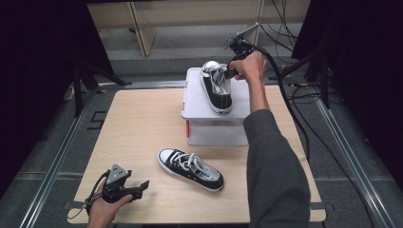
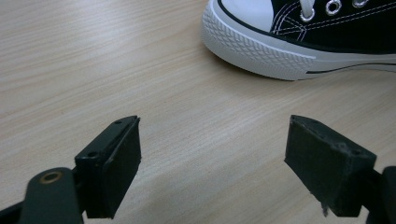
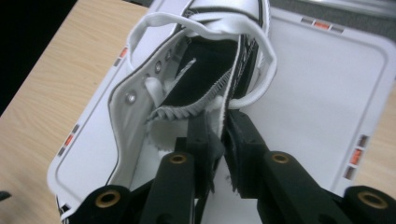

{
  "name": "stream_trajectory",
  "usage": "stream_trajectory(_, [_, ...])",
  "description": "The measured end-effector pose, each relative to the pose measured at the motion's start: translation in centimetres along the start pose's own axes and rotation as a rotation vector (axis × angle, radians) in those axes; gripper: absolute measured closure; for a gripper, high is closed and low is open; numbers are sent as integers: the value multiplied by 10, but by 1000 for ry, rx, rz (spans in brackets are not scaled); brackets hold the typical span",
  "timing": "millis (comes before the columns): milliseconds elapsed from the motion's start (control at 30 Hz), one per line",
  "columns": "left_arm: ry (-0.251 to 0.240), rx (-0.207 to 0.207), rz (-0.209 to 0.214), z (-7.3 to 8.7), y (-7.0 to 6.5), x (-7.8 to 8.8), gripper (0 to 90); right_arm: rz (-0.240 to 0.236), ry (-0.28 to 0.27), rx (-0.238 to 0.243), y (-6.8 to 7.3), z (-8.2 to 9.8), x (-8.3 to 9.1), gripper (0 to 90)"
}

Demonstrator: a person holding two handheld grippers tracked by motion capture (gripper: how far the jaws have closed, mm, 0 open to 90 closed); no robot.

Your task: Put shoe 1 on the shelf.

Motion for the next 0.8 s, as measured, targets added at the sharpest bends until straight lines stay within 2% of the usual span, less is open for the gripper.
stream_trajectory(33, [-1,1,0,0,0,0,179,-7,-2,9,3,1,6,777])
stream_trajectory(100, [-1,1,-1,0,0,0,179,-13,5,64,8,5,16,769])
stream_trajectory(133, [5,1,-5,1,0,0,179,-27,-1,104,15,9,26,765])
stream_trajectory(167, [9,-13,-7,1,1,-1,179,-41,-2,124,19,11,30,763])
stream_trajectory(233, [10,-4,-7,1,0,-1,179,-82,-3,178,28,18,38,762])
stream_trajectory(400, [17,-3,-14,2,1,-1,179,-109,74,299,52,38,37,748])
stream_trajectory(433, [16,-36,-14,1,3,-1,179,-122,82,310,56,41,35,748])
stream_trajectory(467, [13,-47,-11,1,4,-2,179,-125,89,326,58,42,32,748])
stream_trajectory(500, [19,-36,-12,2,3,-1,179,-122,103,331,60,43,28,746])
stream_trajectory(533, [19,-21,-12,2,2,-1,179,-122,117,316,62,44,25,738])
stream_trajectory(567, [17,1,-10,2,1,-1,179,-117,122,336,62,44,22,735])
stream_trajectory(633, [15,-8,-5,2,2,-1,179,-110,139,329,62,43,14,734])
stream_trajectory(667, [20,-20,-10,2,3,-1,179,-105,147,342,61,42,10,734])
stream_trajectory(800, [14,-2,-5,2,1,-1,179,-100,191,332,62,43,-2,771])
Point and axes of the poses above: each handheld gripper's, and its own axes: x roughly backward along the jaws, z roughly out of its underside, y roughly to its left, the point moved 4 cm from there along -x, roughly forward along the jaws, and after that the axes turned 13 degrees about -z, right-handed, at the moved point
